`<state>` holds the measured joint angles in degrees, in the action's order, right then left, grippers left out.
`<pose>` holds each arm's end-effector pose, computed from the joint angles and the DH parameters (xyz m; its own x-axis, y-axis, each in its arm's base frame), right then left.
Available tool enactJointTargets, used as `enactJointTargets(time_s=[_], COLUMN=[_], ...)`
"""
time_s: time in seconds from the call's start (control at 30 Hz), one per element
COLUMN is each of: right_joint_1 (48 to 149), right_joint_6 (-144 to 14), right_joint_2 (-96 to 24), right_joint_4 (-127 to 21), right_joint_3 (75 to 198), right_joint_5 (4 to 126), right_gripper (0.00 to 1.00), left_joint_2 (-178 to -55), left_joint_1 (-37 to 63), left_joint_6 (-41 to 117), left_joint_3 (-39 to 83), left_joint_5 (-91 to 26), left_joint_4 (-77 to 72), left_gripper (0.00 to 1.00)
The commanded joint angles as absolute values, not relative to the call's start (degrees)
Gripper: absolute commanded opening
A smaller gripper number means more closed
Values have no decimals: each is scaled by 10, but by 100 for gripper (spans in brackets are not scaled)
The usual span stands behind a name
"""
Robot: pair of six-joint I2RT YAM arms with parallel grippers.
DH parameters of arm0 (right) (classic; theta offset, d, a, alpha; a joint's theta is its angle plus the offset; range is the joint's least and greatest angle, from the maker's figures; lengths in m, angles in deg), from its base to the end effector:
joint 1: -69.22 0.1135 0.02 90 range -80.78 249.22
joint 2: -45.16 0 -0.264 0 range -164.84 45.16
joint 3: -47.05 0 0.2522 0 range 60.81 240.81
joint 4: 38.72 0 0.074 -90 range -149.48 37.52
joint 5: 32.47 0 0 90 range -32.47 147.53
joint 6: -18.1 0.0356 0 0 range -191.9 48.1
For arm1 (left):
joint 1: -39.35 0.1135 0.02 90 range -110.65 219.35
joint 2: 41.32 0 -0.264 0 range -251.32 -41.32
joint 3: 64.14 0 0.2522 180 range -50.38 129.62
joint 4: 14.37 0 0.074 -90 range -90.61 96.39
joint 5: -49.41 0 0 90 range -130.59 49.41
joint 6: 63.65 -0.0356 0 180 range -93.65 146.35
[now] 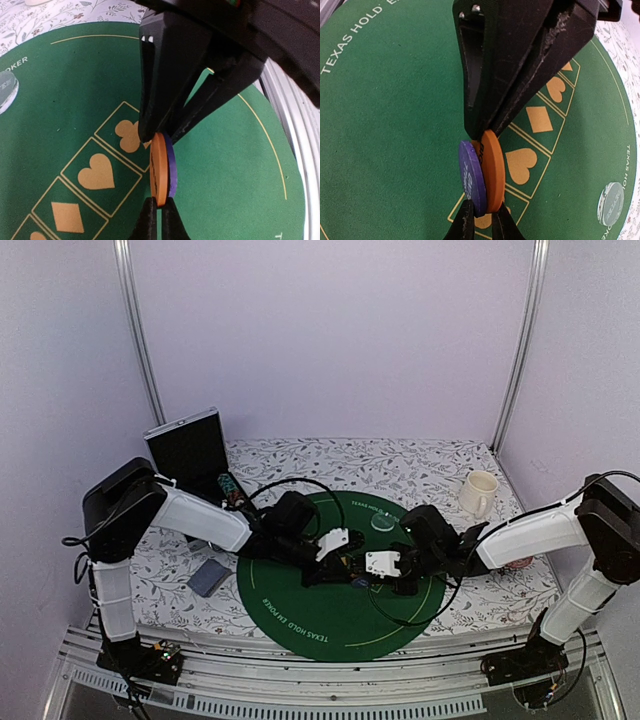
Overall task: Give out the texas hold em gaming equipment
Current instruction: Adjust the big blind button on the poker table mat.
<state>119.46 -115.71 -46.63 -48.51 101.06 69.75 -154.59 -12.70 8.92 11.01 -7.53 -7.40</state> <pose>0.1867 0.2362 0.1426 0.2427 -0.7662 -0.5950 -0.9349 -0.0209 -0.3543 0.2282 -0.3242 0.1268 -0.1466 0.5962 -0.7893 0.9870 0.0347 -0.1571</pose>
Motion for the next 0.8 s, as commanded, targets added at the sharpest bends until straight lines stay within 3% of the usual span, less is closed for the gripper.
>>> enactJointTargets(time_s=[0.0,0.77], right_joint_1=[1203,1199], right_joint_6=[-1157,-1141], right_joint_2=[-454,-458], right_joint_4=[-440,-452], right_joint_3=[1000,1001], right_joint_5=[705,703], right_gripper=[14,18], left_joint_2=[-1575,-1547], left_joint_1=[-140,-130], left_joint_6=[114,134], left_joint_3=[143,93], left_joint_5=[-58,-85], left_joint_4=[-98,-148], left_gripper=[0,0])
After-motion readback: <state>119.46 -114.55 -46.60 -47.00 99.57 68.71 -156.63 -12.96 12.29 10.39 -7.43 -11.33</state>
